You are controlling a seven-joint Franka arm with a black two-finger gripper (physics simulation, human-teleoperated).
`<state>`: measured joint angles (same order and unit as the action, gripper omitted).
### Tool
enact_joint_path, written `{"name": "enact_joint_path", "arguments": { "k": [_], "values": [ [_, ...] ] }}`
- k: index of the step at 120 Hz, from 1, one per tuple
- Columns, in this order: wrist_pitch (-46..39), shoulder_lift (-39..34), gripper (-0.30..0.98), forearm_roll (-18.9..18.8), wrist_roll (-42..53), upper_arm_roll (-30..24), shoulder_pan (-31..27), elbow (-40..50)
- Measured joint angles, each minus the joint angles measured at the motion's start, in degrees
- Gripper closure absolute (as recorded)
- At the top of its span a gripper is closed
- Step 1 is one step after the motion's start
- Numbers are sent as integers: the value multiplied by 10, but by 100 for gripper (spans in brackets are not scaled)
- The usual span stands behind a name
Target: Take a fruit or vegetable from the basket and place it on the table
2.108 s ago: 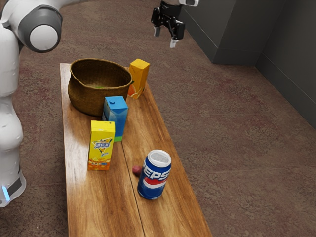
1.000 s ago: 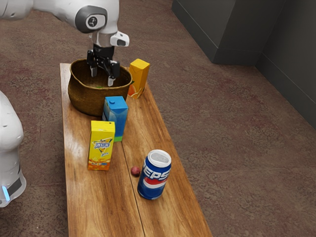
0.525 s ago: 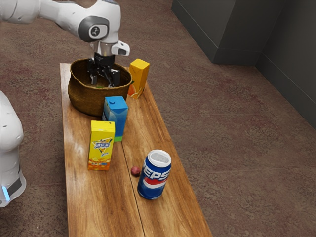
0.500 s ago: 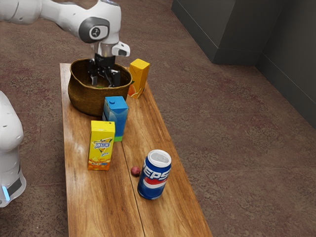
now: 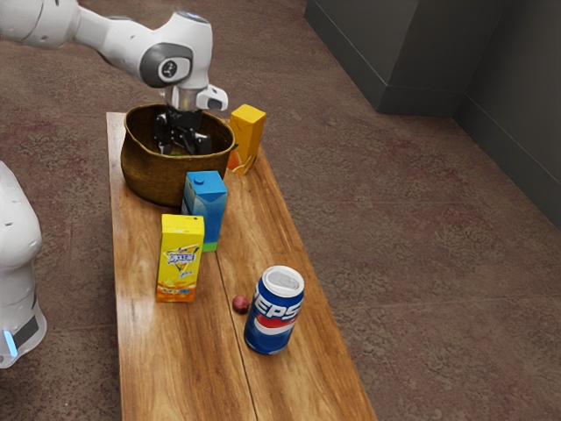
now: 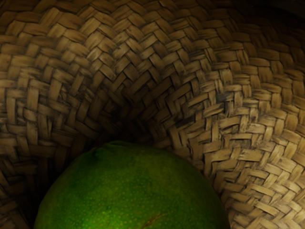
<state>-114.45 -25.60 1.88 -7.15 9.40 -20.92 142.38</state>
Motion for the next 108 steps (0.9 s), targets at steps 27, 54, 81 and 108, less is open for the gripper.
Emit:
{"name": "enact_joint_path", "arguments": {
  "k": [27,54,81,108],
  "values": [
    [-16,22,4,10,0,0,0,0],
    [-23,24,30,14,-2,0,0,8],
    [-21,-12,37,11,-6,3,0,5],
    [31,-90,34,8,-8,-28,0,-60]
  ]
}}
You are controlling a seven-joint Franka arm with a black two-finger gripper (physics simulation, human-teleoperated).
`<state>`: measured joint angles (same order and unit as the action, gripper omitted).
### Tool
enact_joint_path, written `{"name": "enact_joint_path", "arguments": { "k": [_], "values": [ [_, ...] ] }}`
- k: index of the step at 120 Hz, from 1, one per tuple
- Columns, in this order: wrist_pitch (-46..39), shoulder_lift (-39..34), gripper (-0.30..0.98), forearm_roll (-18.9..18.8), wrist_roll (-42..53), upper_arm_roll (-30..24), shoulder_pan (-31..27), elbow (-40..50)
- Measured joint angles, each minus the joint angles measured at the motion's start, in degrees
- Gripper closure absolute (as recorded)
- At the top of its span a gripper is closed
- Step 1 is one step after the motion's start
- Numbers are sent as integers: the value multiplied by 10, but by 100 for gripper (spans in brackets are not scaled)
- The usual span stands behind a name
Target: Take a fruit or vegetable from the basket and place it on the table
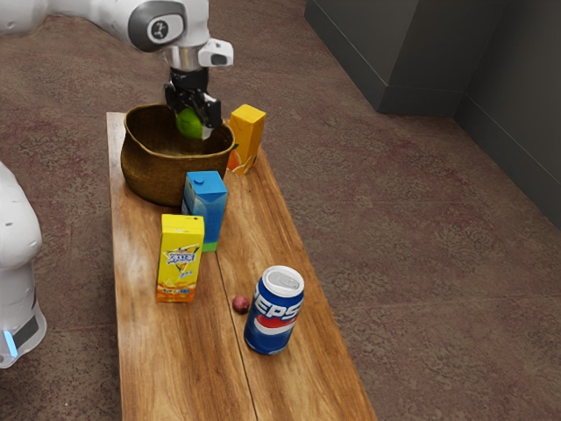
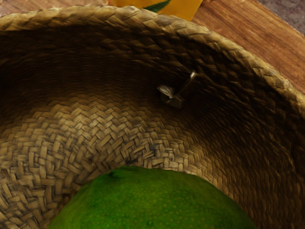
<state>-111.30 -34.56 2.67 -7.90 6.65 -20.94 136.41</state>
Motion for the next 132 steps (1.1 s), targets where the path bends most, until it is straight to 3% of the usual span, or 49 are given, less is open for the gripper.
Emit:
{"name": "enact_joint_path", "arguments": {
  "k": [26,55,96,109,132],
  "values": [
    [72,-24,33,7,-1,-101,4,-76],
    [108,73,34,31,-7,-197,6,-178],
    [113,115,36,28,-22,-212,6,-209],
    [111,116,15,30,-25,-214,5,-208],
    [109,116,4,31,-29,-214,6,-208]
  ]
}}
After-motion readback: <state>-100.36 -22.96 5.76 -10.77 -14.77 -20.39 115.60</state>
